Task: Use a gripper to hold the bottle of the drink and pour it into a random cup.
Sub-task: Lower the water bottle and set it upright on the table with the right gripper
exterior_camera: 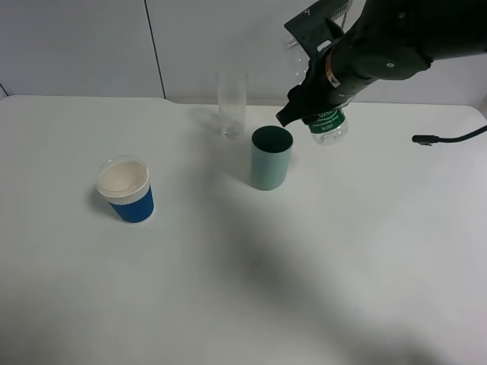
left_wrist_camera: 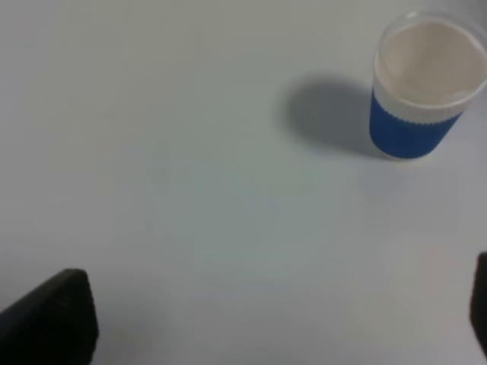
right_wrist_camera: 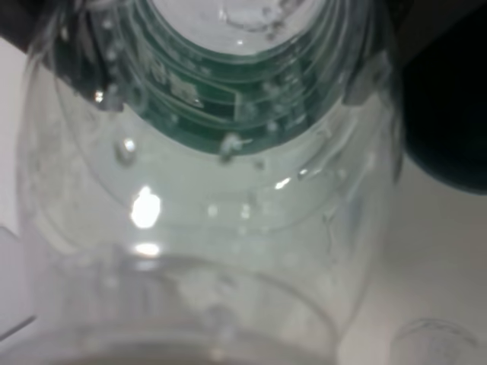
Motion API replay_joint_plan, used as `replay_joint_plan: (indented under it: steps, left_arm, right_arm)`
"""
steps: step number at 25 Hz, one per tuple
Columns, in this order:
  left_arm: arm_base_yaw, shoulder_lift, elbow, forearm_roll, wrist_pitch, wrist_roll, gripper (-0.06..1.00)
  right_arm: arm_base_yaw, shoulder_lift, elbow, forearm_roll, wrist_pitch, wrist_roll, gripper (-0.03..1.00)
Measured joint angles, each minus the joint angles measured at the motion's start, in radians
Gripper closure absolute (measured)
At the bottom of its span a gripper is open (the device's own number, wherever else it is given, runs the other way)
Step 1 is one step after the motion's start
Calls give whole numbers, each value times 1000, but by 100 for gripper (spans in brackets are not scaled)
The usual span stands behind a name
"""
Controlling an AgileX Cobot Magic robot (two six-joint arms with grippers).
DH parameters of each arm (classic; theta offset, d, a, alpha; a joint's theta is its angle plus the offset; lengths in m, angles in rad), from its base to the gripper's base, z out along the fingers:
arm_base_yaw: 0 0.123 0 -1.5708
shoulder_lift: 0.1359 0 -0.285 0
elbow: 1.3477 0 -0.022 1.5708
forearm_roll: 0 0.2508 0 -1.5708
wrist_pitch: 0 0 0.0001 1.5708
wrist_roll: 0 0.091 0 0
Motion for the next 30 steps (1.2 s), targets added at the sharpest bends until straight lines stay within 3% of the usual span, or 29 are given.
replay_joint_plan:
  steps: [10,22,26,30]
  left_arm:
    - [0,0,0,0,0,0,-5]
    - [0,0,0,0,0,0,-5]
    - [0,0,0,0,0,0,-5]
    - [0,0,0,0,0,0,-5]
  right_arm:
    - [-75,0,0,384,-96,-462,40]
    - [-145,-10,0,938,-173,-1088,40]
    - [-145,-20,0,1038,-187,-1255,40]
    - [-146,-27,0,1106,-189,-1352,40]
